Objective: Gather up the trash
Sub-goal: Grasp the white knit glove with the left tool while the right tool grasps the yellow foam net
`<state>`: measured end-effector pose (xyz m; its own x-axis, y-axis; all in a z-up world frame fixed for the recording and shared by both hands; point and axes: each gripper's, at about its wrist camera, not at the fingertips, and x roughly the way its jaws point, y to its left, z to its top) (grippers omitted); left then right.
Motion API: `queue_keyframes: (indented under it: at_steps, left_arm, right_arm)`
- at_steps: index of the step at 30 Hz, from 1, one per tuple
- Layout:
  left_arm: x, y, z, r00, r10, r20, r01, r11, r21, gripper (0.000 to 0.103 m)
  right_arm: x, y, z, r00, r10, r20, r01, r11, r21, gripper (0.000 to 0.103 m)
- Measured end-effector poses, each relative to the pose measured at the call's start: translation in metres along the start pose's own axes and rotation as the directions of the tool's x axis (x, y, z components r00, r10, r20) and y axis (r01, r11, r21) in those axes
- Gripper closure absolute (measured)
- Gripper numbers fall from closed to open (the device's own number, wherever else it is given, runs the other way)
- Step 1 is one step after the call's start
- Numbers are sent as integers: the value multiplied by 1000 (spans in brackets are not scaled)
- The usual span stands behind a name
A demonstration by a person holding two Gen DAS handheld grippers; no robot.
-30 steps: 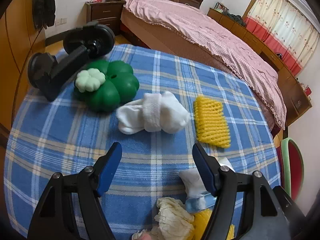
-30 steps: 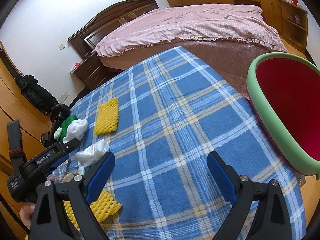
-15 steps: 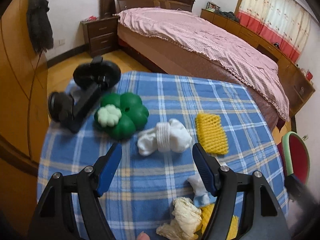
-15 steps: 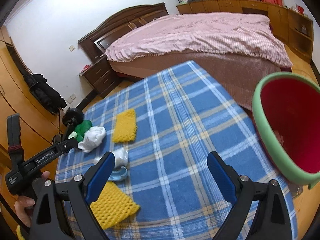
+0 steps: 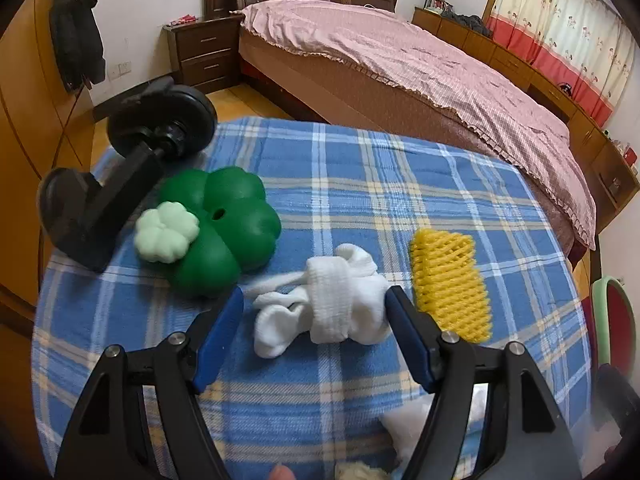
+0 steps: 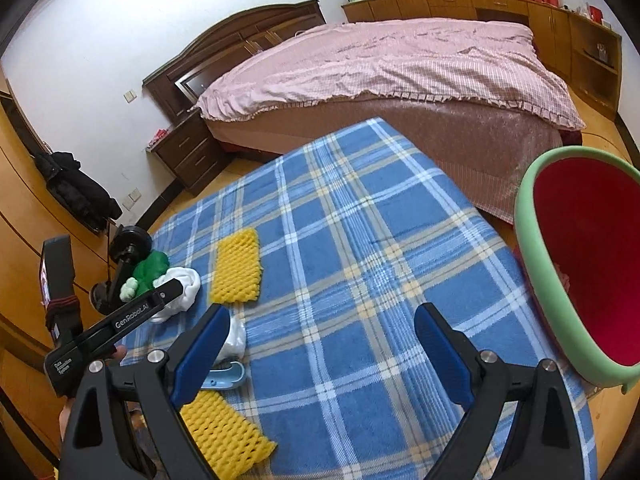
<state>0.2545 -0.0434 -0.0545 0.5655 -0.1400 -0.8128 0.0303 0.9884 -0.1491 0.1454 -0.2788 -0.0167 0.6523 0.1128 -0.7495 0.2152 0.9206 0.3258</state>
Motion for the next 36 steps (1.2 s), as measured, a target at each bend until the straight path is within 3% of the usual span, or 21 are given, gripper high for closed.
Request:
queue_keyframes:
  at_steps: [7,12,22,29,36]
  left_arm:
    - [10,-3,-3,1000,-24,-11,24,1000,-3,31]
    - [5,2,-4,998,-62,-4,62,998,-20,61]
    - [-28,26,-14,994,-86,65,90,995,-52,67]
    - [-36,50,-24,996,-34,82,42,994,-100,67]
    - [-40,63,-30,994,-48,94,61,989,-137,67]
  right_arm:
    - [15,-3,-1,1000,-11,-29,11,1000,-3,8]
    - [25,2,0,999,-16,-42,15,1000,-16,8]
    - [46,34,6,998,2,-62,-9,994,-113,8]
    - [72,62,7,994,15,-105,-35,983,-183,25]
    - [101,89,8,991,-2,-134,-33,965,-260,43]
